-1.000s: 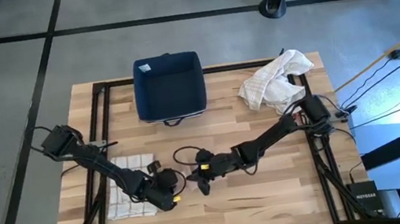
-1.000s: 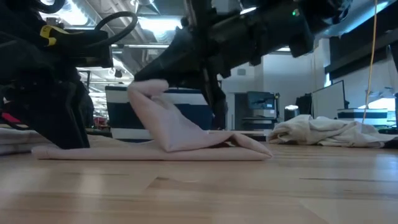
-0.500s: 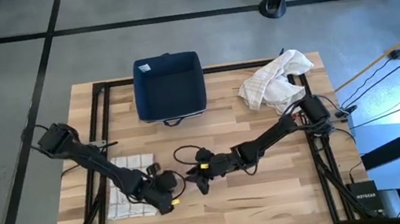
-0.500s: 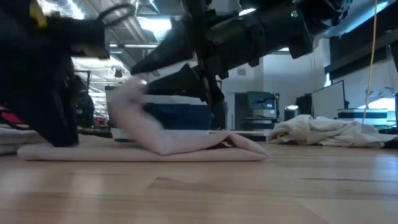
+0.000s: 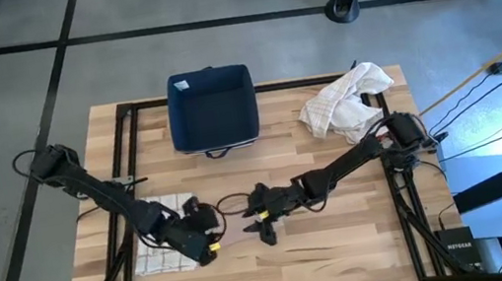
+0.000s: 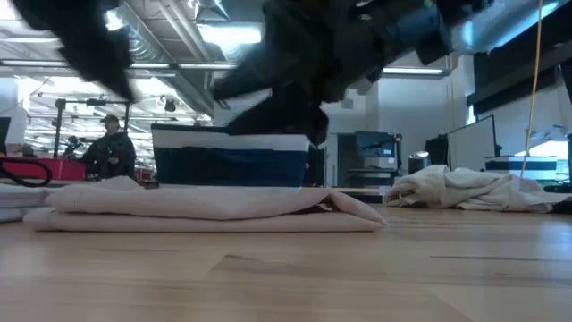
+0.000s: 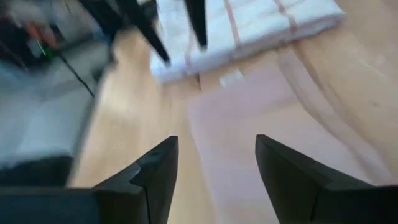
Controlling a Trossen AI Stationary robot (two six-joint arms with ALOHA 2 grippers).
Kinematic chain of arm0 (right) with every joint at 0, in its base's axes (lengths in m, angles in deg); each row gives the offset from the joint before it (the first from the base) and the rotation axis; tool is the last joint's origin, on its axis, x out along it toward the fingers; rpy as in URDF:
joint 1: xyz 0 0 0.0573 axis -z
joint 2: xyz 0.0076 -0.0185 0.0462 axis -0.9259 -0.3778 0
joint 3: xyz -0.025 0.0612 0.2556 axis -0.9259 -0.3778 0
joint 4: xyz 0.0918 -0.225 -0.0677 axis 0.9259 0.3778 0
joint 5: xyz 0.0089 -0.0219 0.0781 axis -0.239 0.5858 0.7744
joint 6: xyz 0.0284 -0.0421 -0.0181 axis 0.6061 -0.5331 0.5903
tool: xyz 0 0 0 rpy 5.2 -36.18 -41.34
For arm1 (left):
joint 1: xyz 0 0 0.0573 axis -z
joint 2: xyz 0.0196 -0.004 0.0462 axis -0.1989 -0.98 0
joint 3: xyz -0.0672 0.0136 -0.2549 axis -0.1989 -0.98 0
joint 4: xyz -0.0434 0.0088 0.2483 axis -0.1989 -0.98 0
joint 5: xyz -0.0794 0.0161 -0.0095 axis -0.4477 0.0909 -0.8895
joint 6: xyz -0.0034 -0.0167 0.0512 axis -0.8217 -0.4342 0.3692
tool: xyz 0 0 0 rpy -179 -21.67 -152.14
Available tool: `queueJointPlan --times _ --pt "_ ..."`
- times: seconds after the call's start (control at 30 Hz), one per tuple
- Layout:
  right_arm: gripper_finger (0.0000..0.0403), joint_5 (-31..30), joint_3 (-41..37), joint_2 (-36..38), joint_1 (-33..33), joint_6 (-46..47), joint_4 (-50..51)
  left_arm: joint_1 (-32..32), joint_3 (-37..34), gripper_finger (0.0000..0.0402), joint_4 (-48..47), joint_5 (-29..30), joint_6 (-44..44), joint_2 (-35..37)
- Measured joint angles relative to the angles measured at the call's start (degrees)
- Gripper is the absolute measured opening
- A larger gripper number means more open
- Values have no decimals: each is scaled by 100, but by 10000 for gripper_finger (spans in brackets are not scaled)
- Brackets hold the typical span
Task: Fold towel
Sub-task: Fold the light brown towel
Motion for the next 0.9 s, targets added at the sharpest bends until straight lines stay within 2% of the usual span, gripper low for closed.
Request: queueJointPlan --times 0.17,0.3,0.43,0.57,0.9 --pt "204 -413 -30 15 -134 -894 907 -194 -327 117 1105 278 575 -458" --pt "195 -602 -174 -294 -168 -901 952 -369 -457 117 756 330 362 -1020" --pt "185 -615 -243 -391 -167 -880 1112 -369 -457 117 9 296 -414 -1391" --pt "176 -665 -227 -360 -186 -991 1504 -302 -429 117 -151 136 -823 -1413" --pt "172 -743 -271 -92 -179 -1218 1861 -238 -244 117 216 -137 -670 -986"
